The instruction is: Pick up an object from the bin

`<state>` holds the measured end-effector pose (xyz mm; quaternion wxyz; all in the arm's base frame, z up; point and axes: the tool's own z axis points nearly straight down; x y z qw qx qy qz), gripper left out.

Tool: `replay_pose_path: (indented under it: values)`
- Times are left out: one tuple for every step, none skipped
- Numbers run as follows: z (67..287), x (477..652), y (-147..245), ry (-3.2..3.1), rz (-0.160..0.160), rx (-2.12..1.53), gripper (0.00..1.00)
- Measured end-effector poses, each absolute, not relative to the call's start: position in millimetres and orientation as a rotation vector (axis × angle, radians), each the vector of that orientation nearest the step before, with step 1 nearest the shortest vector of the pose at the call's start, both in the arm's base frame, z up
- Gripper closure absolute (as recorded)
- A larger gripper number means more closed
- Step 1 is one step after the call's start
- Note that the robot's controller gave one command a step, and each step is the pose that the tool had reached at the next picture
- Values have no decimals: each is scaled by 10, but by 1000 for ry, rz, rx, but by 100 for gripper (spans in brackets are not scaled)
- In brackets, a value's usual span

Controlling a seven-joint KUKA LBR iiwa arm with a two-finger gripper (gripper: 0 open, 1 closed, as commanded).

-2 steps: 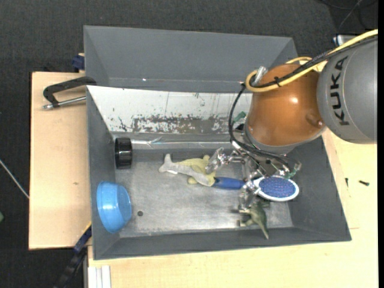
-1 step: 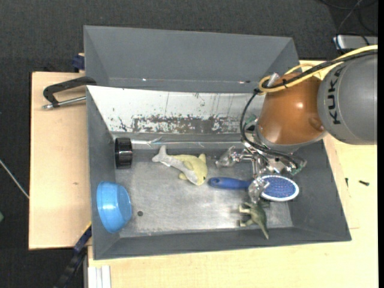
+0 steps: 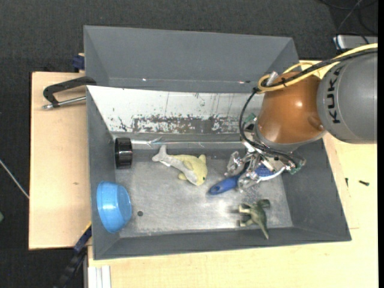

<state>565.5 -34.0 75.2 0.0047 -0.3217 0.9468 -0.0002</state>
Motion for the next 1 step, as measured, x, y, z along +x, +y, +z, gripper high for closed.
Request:
replay_pose_path:
  values:
    - [2272,5881,-344,2952,-6,-1033,100]
